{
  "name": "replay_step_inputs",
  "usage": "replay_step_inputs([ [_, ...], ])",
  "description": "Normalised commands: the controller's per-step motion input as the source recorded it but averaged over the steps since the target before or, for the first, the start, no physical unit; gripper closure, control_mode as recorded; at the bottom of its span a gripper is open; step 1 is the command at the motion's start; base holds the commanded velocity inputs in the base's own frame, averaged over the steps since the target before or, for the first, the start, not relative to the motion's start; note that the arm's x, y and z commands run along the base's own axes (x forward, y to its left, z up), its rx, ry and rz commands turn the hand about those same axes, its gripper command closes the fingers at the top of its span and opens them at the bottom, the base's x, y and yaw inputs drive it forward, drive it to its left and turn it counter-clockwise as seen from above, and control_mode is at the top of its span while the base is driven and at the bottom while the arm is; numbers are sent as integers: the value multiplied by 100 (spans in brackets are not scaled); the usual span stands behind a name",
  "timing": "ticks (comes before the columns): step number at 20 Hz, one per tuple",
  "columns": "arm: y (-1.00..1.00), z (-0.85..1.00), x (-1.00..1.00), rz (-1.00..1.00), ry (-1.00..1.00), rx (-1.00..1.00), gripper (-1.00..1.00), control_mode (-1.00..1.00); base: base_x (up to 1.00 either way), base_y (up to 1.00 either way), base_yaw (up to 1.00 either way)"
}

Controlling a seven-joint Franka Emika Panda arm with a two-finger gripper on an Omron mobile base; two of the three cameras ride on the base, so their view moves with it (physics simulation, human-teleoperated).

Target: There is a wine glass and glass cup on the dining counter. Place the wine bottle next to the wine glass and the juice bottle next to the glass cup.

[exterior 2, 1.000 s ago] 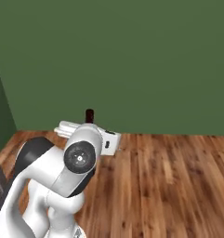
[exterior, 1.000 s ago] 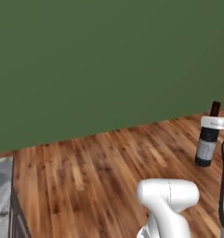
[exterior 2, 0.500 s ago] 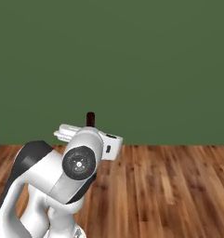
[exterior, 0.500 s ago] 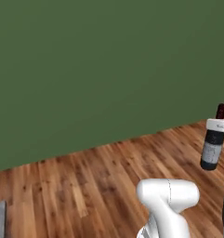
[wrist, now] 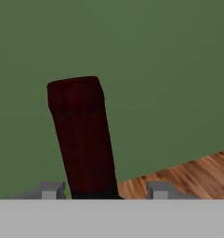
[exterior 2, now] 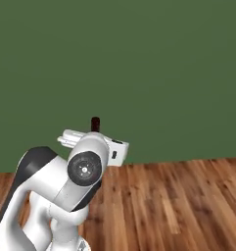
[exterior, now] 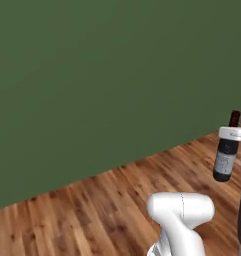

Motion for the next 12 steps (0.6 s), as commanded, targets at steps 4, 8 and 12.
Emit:
replay_step_inputs([
  [4,0,0,0,0,0,0,100,100,27,0,-70],
  [8,0,0,0,0,0,0,100,100,19,0,-77],
  [12,0,0,0,0,0,0,100,100,24,0,-71],
])
